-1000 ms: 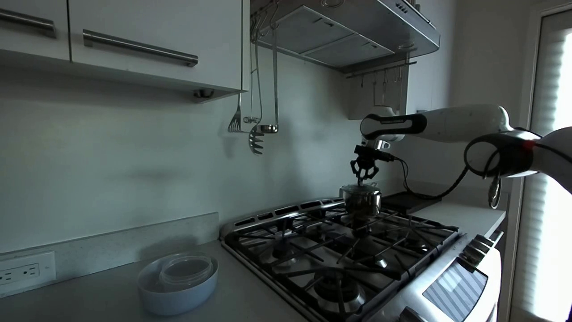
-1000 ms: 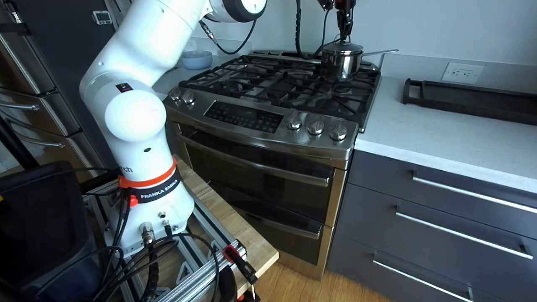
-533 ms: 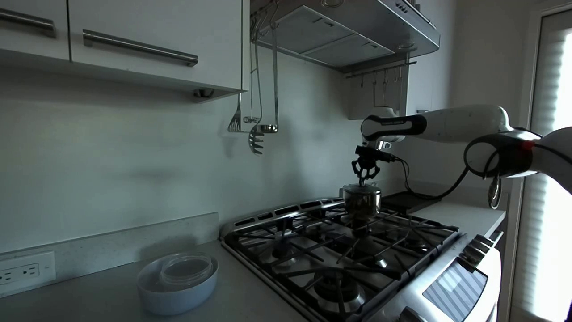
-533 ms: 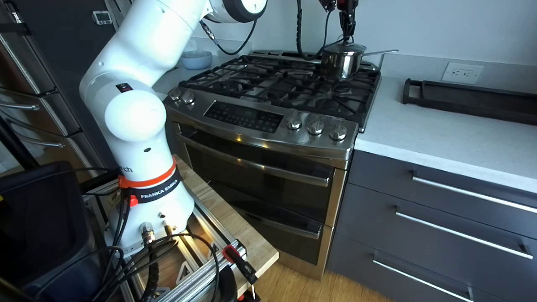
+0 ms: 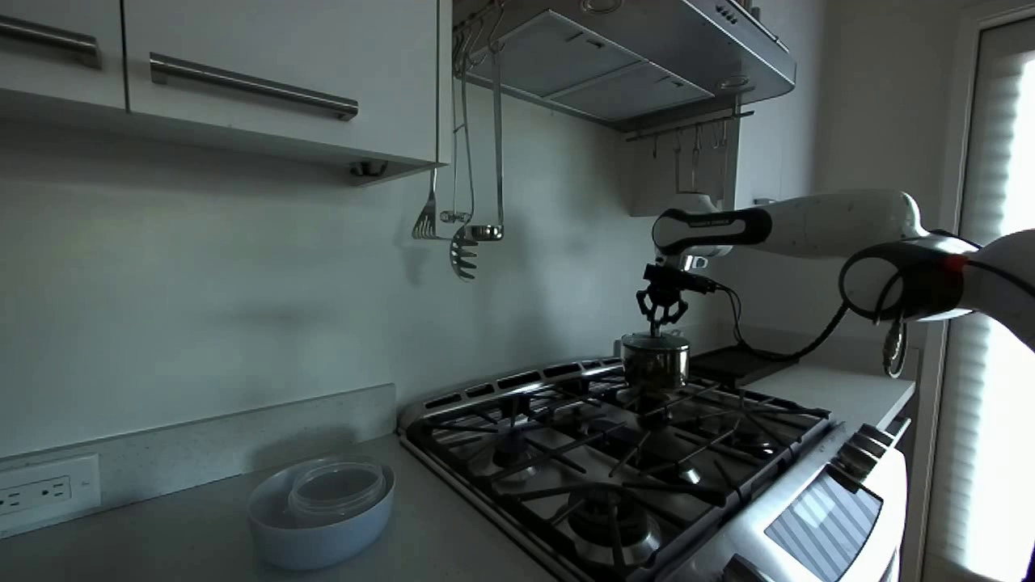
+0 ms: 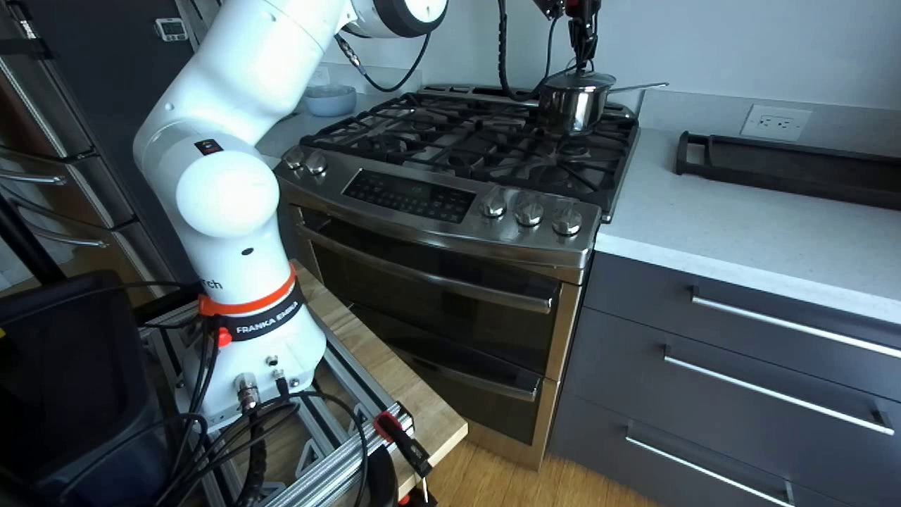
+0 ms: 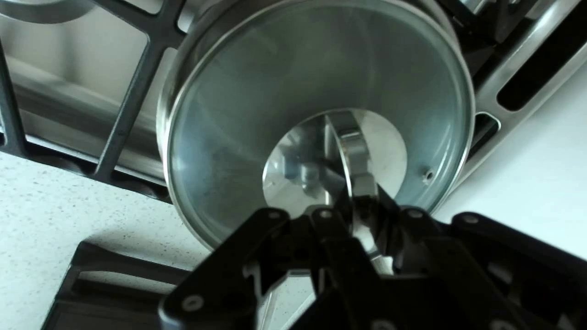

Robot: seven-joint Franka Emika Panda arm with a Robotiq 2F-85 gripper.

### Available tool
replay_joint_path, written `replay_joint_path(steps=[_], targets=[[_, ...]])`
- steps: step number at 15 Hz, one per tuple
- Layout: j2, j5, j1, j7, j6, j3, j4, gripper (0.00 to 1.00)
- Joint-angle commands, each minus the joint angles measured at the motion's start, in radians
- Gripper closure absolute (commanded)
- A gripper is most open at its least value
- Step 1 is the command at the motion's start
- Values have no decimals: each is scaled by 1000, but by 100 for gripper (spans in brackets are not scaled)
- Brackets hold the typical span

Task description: Move the pot to the top left corner of the stove then put the lid on the pot

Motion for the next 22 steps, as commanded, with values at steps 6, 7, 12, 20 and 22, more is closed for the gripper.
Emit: replay_joint_path(steps=[6, 7, 12, 20, 22], targets=[[-14, 11, 0, -1, -62, 8, -11, 98], [-15, 10, 1, -1, -70, 8, -9, 98], [-11, 14, 2, 3, -95, 13, -1, 98], [-10, 18, 4, 4, -64, 15, -22, 98], [-13, 20, 3, 0, -64, 16, -26, 98]])
